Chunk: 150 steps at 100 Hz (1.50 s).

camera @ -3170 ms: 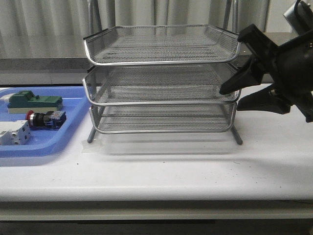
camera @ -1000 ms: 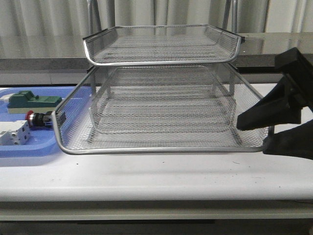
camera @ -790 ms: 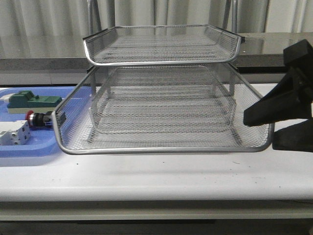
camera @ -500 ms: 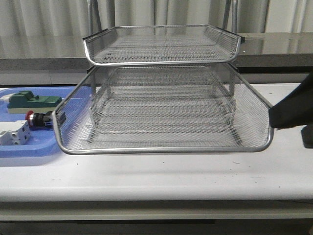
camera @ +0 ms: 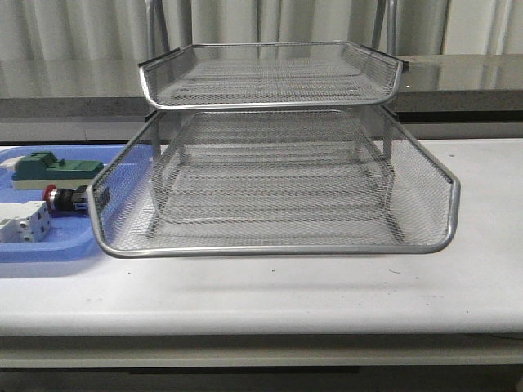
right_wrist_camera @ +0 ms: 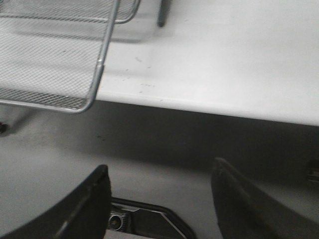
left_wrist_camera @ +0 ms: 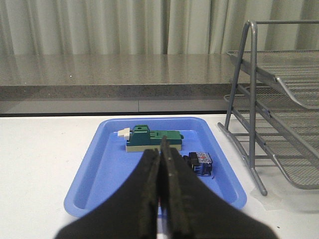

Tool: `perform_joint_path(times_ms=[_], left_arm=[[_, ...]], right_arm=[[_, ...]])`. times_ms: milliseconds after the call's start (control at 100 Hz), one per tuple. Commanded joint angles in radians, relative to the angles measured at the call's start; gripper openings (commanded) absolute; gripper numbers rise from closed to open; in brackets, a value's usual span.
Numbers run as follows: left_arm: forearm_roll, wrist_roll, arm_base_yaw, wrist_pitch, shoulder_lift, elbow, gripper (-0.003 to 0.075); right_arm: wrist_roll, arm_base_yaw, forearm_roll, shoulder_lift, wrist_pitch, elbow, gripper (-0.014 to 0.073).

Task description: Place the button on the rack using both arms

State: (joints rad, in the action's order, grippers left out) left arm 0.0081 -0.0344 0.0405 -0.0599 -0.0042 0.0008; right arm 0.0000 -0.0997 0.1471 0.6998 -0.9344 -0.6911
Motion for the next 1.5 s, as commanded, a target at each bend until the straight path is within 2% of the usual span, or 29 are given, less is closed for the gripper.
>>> perform_joint_path(times_ms=[0,150,240,340,460,520,1490], left_arm=[[-0.008,-0.008,-0.003,0.079,-0.033,0.044,-0.002],[-0.008,-0.008,-0.003,0.079,-0.033,0.044,-0.002],[-0.008,-0.008,-0.003,0.079,-0.033,0.044,-0.002],[-0.008,-0.008,-0.003,0.079,-0.033,0.044,-0.002],[-0.008,-0.008,-0.003,0.079,-0.033,0.044,-0.002],[-0.008,-0.008,-0.003,0.079,-0.033,0.044,-0.002],[0.001,-0.002,-0.003,0.079,-0.033,0.044,-0.002]], right_arm=[[0.056,0.003,-0.098,-0.043,-0.015,-0.062,0.0452],[0.086,0.003,-0.195,-0.109,-0.047,-0.075,0.045],[0.086,0.003,-0.233,-0.134,-0.045,-0.075,0.0398],[0.086,0.003,-0.244,-0.149,-0.034,-0.075,0.0257],[0.086,0.003,-0.244,-0.15,-0.028,-0.075,0.0013],[0.086,0.003,-0.244,-0.15,-0.028,-0.075,-0.0078],[0.086,0.003,-0.244,-0.15,-0.029,-0.075,-0.0071]])
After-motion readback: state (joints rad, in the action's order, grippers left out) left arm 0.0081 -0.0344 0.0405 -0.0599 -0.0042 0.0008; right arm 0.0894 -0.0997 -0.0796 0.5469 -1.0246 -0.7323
